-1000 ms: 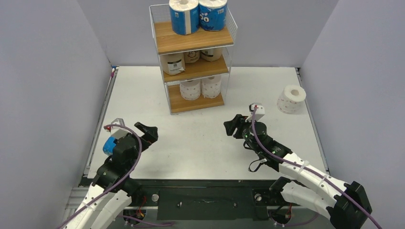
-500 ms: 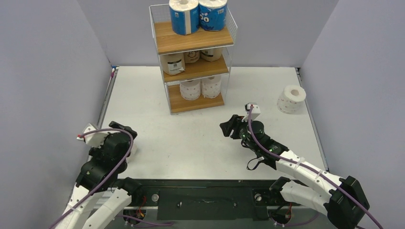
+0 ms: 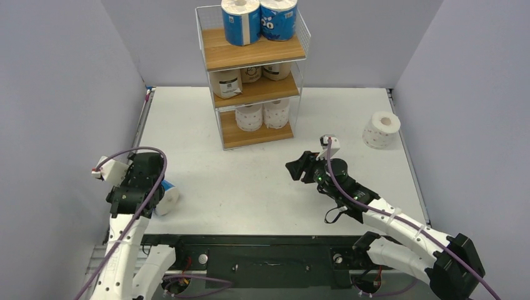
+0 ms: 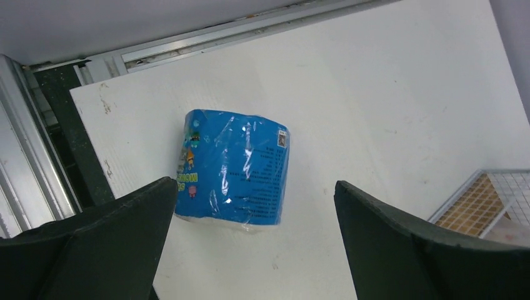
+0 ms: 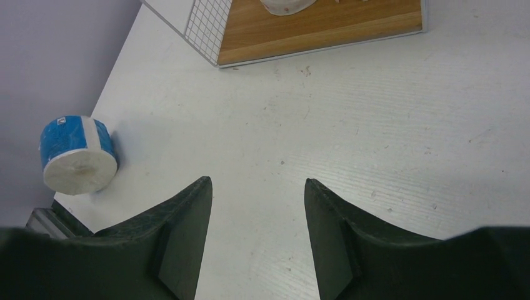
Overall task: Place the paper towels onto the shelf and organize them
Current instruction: Move the paper towel to the center of the board.
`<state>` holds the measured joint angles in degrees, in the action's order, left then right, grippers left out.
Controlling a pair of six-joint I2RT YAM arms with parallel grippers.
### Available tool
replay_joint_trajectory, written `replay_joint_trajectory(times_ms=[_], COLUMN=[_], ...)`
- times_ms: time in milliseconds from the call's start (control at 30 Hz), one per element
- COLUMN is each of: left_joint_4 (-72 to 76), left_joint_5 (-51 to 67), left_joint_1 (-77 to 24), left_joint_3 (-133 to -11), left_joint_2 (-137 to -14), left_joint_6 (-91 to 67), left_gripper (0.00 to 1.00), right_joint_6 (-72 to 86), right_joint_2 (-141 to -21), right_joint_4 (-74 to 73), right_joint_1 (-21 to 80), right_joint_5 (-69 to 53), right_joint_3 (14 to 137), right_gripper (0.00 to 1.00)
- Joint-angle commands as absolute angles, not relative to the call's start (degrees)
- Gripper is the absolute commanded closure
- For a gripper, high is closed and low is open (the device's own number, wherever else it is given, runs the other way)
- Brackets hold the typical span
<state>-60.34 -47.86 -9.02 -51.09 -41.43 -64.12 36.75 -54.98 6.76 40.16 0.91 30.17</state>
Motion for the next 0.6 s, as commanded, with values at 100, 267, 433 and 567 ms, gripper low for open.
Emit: replay_joint_trajectory(times_ms=[100,267,433,567], left_joint_4=[-52.88,-51.46,-48.44,-45.68], left_joint_5=[-34.23,-29.26,-23.95,-20.82], left_joint_1=[4.77,9.83,9.75,9.42], left_joint_3=[-50.32,-47.69,-43.37,-40.07], left_joint_2=[-48.20,-51.53,-53.27,-52.55], left_joint_6=[-60.93,-60.85,-60.24,-59.74], left_gripper=[0.04,0.04,0.04,0.04], right_joint_6=[37.14,37.30,37.62,37.33], right_joint_2=[-50.91,-50.64,-50.76,-49.89], right_joint_4=[9.13,9.23,9.13,7.98], right_joint_1=[40.04,40.11,40.08,40.05], right_joint_5=[-1.05,-1.61,-2.08,-1.80], right_joint_3=[29.93,29.85,29.99,31.10], right_gripper=[0.48,0.48,0.48,0.48])
